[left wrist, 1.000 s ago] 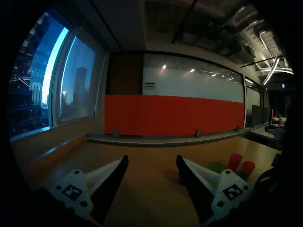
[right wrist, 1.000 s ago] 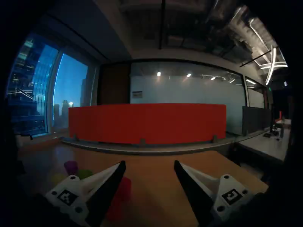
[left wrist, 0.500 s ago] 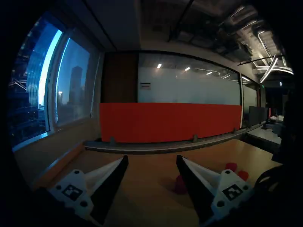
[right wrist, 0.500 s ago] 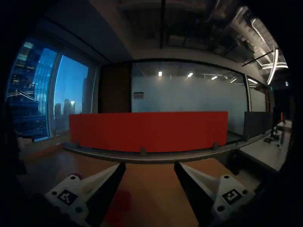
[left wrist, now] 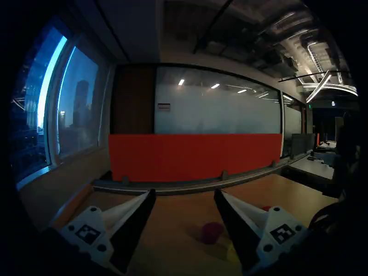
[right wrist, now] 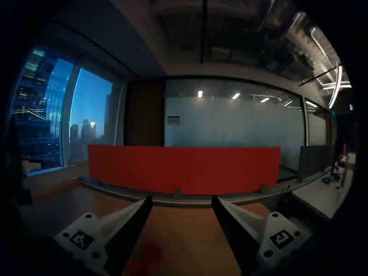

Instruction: Pour water

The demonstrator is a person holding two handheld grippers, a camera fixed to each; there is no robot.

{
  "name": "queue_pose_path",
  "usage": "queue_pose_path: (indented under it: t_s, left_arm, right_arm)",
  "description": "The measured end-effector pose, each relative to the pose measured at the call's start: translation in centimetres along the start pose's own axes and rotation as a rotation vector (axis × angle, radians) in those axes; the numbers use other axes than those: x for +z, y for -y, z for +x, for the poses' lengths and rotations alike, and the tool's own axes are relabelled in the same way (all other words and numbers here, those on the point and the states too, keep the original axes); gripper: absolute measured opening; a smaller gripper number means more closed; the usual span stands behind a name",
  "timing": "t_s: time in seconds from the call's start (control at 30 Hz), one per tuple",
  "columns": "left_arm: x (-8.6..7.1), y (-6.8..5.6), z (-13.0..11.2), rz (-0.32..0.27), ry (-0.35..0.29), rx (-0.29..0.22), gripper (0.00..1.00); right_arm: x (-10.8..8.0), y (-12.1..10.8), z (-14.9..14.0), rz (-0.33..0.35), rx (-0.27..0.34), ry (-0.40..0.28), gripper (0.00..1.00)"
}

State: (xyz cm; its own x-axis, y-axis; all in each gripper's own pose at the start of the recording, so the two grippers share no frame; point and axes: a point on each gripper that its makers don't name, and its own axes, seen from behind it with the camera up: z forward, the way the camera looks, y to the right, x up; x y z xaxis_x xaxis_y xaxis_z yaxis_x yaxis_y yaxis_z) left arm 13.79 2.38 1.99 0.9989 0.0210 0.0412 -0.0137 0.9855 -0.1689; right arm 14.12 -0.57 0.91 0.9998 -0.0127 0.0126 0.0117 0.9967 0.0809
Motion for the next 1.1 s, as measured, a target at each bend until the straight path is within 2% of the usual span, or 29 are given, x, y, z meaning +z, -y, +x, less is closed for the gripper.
queue_pose_path:
  t_s: [0.2,0.47,0.8,0.97,1.1]
  left_arm:
    - [0.2,-1.5,0.1,-0.073,0.008,-0.01,0.94]
    - [-0.2,-4.7,1.1,-0.228,-0.004,-0.025,0.94]
    - [-1.5,-8.5,2.6,-0.413,-0.029,-0.075,0.94]
    - [-1.5,-9.3,2.8,-0.453,-0.035,-0.098,0.94]
    - [-1.3,-9.3,2.5,-0.464,-0.024,-0.084,0.94]
  right_arm:
    - [-0.1,1.3,0.1,0.079,0.002,0.006,0.99]
    - [-0.9,4.1,0.3,0.226,-0.001,0.004,0.99]
    - [-2.7,8.9,1.4,0.44,-0.004,-0.013,0.99]
    - [-2.7,9.6,1.6,0.471,-0.004,-0.012,0.99]
    - [-2.7,10.1,1.6,0.49,-0.014,-0.003,0.99]
